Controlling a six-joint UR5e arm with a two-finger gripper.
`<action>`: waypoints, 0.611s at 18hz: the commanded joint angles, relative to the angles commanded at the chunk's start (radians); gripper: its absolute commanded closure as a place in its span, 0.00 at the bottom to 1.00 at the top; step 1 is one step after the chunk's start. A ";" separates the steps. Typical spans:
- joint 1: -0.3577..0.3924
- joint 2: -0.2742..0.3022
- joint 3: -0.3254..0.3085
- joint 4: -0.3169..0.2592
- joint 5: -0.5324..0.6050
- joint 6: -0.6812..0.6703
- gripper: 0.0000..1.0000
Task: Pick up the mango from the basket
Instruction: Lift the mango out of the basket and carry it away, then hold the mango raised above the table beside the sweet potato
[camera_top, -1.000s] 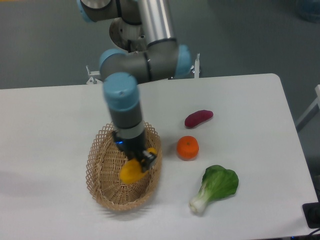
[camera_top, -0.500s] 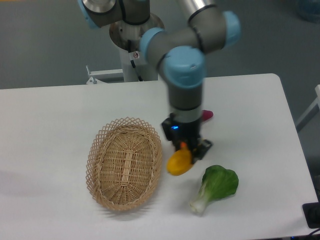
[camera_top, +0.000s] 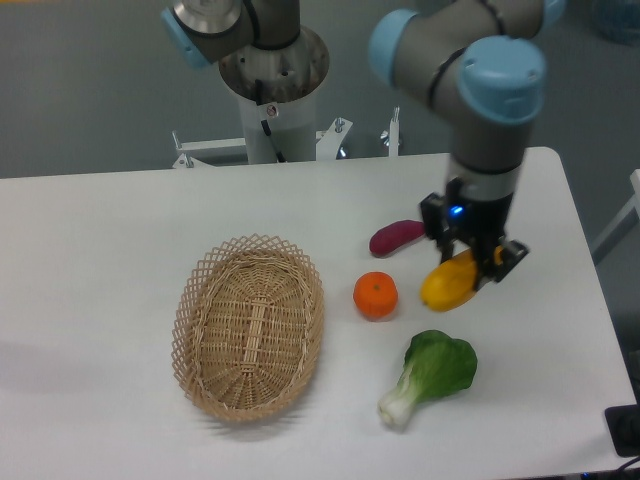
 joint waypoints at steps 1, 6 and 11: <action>0.015 0.000 0.006 -0.017 -0.006 0.023 0.51; 0.046 0.000 0.009 -0.031 -0.020 0.069 0.51; 0.048 0.000 0.015 -0.029 -0.021 0.068 0.51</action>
